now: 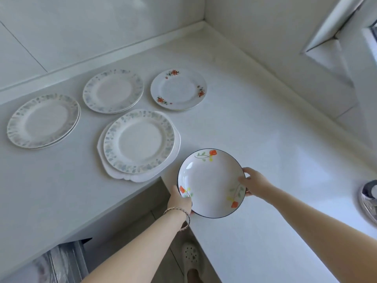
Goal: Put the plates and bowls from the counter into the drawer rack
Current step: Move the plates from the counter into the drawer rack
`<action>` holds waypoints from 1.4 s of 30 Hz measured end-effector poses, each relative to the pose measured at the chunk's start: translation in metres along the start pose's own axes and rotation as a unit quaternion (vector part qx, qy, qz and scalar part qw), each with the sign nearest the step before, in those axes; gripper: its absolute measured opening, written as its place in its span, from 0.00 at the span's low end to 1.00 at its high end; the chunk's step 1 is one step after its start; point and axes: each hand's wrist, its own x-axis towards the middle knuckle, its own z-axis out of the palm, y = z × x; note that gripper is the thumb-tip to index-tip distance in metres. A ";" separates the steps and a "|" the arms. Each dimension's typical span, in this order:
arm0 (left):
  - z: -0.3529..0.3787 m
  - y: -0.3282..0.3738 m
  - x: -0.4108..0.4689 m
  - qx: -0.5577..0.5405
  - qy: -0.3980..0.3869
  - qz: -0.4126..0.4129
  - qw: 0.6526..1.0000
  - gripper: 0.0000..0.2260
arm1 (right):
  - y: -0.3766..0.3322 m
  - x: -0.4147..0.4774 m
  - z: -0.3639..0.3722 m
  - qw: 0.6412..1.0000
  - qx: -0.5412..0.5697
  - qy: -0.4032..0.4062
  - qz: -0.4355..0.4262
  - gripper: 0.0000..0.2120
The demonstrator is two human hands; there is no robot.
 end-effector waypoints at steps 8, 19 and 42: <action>-0.024 -0.014 -0.004 -0.177 -0.040 0.006 0.983 0.16 | -0.006 -0.022 0.018 0.999 0.007 0.006 -0.043 0.17; -0.200 -0.149 -0.070 -0.264 0.004 0.075 0.962 0.21 | -0.067 -0.139 0.159 0.982 -0.010 -0.052 -0.181 0.14; -0.438 -0.524 -0.002 -0.248 0.077 -0.143 0.955 0.16 | -0.051 -0.212 0.630 0.969 -0.153 -0.192 -0.041 0.13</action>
